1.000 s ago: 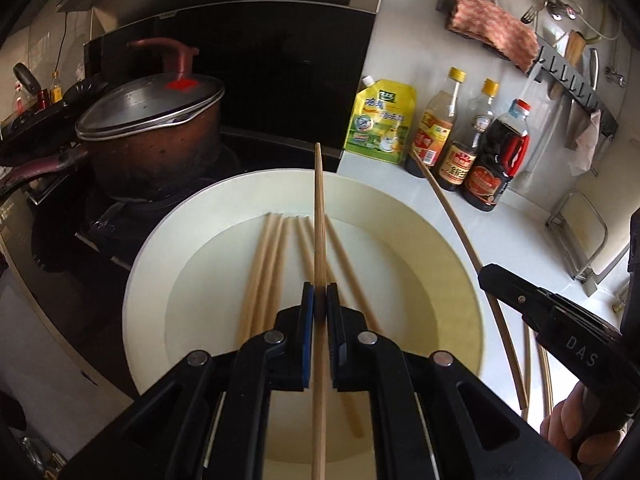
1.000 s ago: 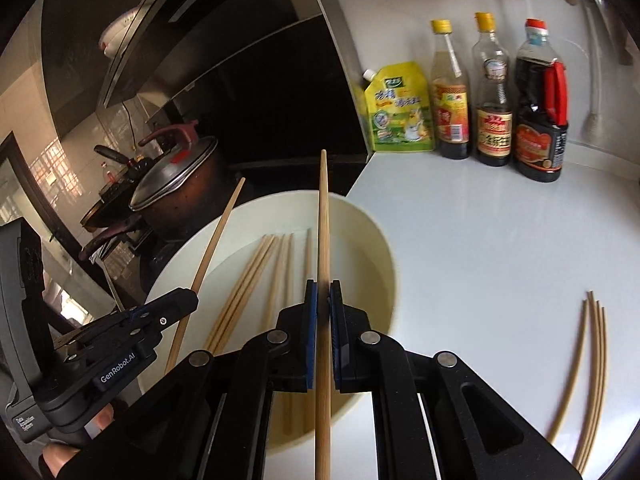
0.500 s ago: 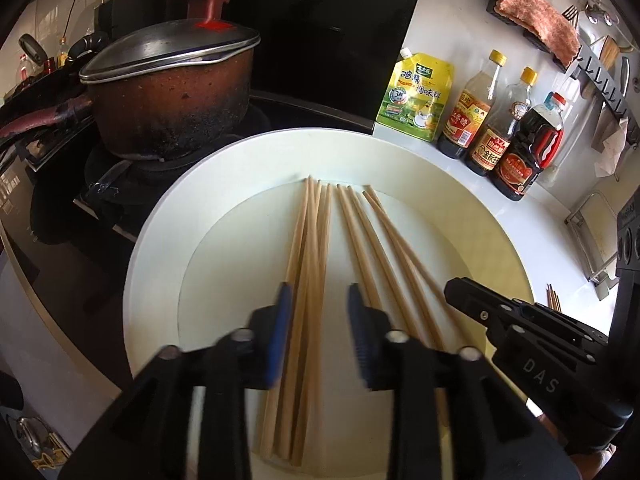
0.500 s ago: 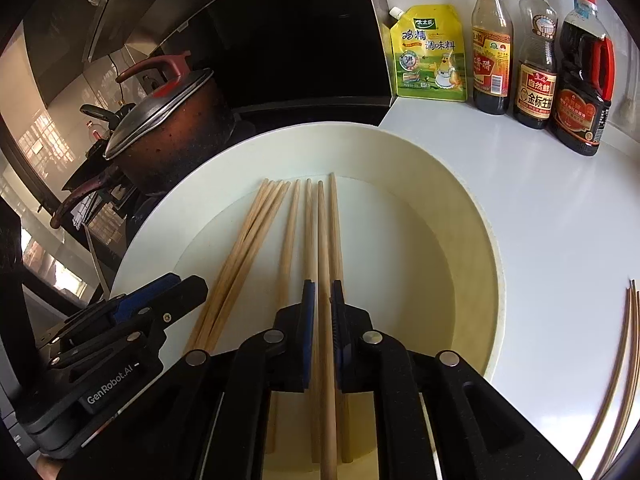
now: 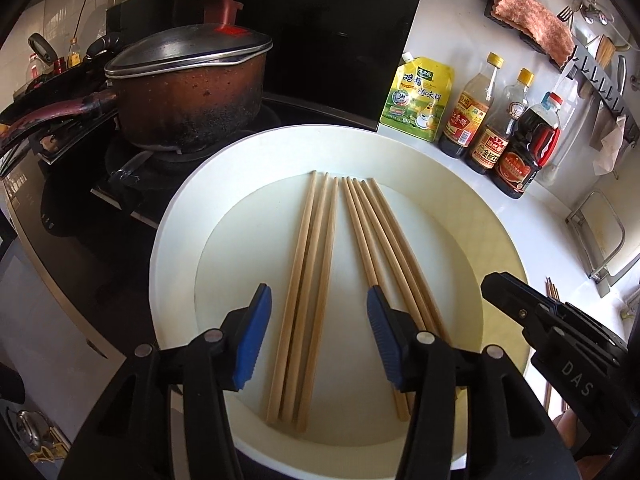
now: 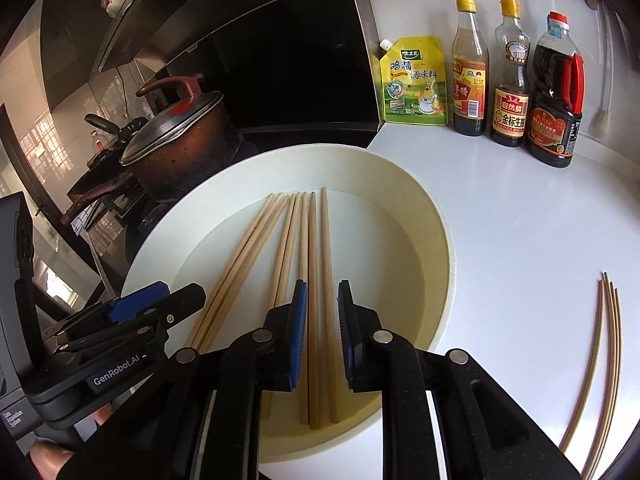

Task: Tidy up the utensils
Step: 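Withdraw the open right tool from the basin toward the remaining chopsticks, then push one wooden chopstick apart from the others with the right tool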

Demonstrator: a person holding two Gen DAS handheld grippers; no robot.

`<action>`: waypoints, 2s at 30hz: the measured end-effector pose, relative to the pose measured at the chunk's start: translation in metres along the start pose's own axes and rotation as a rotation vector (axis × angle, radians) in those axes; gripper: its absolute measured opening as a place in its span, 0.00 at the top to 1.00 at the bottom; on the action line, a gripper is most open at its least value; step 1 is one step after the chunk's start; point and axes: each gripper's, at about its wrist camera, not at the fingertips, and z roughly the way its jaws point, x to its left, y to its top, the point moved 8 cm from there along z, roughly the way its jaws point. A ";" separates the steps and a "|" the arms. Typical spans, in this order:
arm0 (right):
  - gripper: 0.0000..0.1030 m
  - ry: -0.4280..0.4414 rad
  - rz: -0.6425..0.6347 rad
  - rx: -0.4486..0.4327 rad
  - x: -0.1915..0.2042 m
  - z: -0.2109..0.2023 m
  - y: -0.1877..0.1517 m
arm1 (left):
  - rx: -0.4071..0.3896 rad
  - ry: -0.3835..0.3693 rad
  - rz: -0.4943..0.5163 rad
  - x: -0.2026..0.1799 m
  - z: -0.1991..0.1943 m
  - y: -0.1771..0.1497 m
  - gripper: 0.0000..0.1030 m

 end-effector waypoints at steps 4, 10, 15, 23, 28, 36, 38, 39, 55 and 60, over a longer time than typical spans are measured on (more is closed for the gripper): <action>0.79 -0.002 -0.012 -0.024 0.002 -0.014 -0.004 | -0.016 0.005 0.006 -0.004 -0.010 -0.004 0.48; 0.76 -0.014 -0.012 -0.042 -0.005 -0.035 -0.016 | -0.018 0.007 0.038 -0.016 -0.022 -0.015 0.46; 0.70 -0.049 -0.004 -0.067 -0.019 -0.056 -0.027 | -0.025 -0.006 0.065 -0.033 -0.031 -0.025 0.41; 0.63 -0.105 0.031 -0.089 -0.050 -0.086 -0.045 | -0.026 -0.058 0.126 -0.073 -0.039 -0.038 0.33; 0.59 -0.150 0.053 -0.104 -0.073 -0.103 -0.056 | -0.015 -0.094 0.175 -0.101 -0.042 -0.047 0.30; 0.58 -0.245 0.125 -0.089 -0.126 -0.129 -0.081 | -0.022 -0.165 0.248 -0.151 -0.045 -0.061 0.23; 0.57 -0.270 0.146 -0.085 -0.140 -0.135 -0.087 | -0.012 -0.191 0.270 -0.165 -0.043 -0.066 0.21; 0.57 -0.280 0.159 -0.087 -0.147 -0.138 -0.090 | -0.007 -0.201 0.282 -0.173 -0.042 -0.068 0.21; 0.51 -0.355 0.285 -0.091 -0.227 -0.166 -0.110 | 0.029 -0.300 0.411 -0.263 -0.025 -0.087 0.12; 0.51 -0.351 0.291 -0.088 -0.238 -0.164 -0.108 | 0.054 -0.299 0.420 -0.275 -0.014 -0.091 0.10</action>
